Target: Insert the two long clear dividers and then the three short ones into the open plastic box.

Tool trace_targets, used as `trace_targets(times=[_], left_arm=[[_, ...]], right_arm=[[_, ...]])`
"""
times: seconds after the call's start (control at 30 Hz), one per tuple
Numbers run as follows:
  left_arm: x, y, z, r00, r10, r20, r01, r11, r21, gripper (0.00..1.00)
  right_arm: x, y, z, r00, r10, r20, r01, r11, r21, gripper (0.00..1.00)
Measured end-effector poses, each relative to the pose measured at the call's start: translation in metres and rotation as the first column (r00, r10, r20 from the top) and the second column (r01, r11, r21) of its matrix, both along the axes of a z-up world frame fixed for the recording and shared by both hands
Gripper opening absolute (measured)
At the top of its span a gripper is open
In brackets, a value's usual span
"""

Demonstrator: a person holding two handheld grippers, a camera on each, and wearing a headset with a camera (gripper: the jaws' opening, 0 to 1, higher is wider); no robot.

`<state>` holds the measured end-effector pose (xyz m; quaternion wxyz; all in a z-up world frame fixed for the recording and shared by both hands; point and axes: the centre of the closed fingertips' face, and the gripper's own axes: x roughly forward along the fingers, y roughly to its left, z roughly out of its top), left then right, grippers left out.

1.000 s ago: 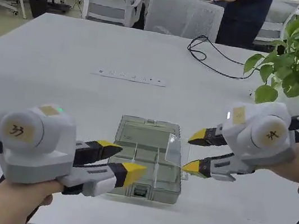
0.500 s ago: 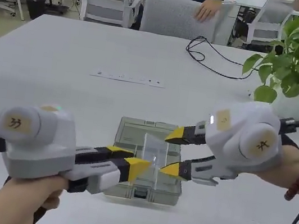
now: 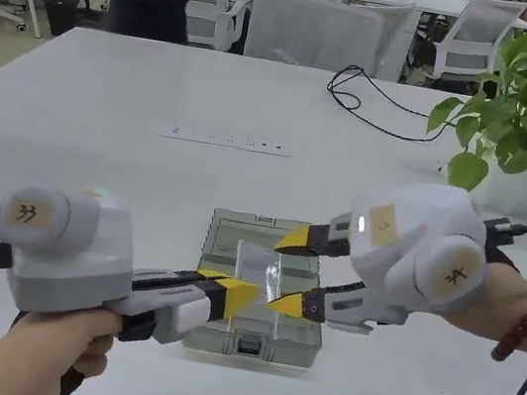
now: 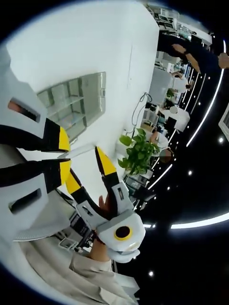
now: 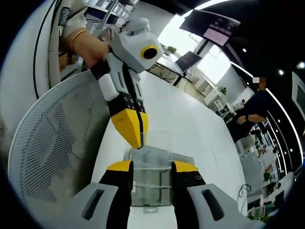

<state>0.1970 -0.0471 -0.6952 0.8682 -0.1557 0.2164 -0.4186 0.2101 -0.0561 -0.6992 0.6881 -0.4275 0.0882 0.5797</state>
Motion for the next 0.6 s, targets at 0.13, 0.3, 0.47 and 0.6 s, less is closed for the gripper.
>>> trace_targets(times=[0.13,0.3,0.47,0.6], left_arm=[[0.0008,0.0012,0.0009,0.999,0.012,-0.047,-0.015,0.999,-0.045,0.0],[0.0026,0.004,-0.0013,0.991,0.035,-0.132,-0.05,0.992,-0.113,0.0],[0.0028,0.006,0.0001,0.981,0.052,-0.187,-0.083,0.983,-0.161,0.0],[0.0013,0.0064,0.0022,0.971,0.063,-0.231,-0.109,0.976,-0.191,0.0]], right_arm=[[0.0013,0.0014,0.0013,1.0,-0.001,0.018,0.001,1.0,-0.001,0.32],[0.0021,0.0027,0.001,1.0,-0.01,0.023,0.01,1.0,-0.005,0.32],[0.0029,0.0038,0.0022,0.999,-0.019,0.028,0.019,1.0,-0.001,0.33],[0.003,0.0054,0.0042,0.998,-0.052,0.024,0.052,0.999,0.009,0.33]])
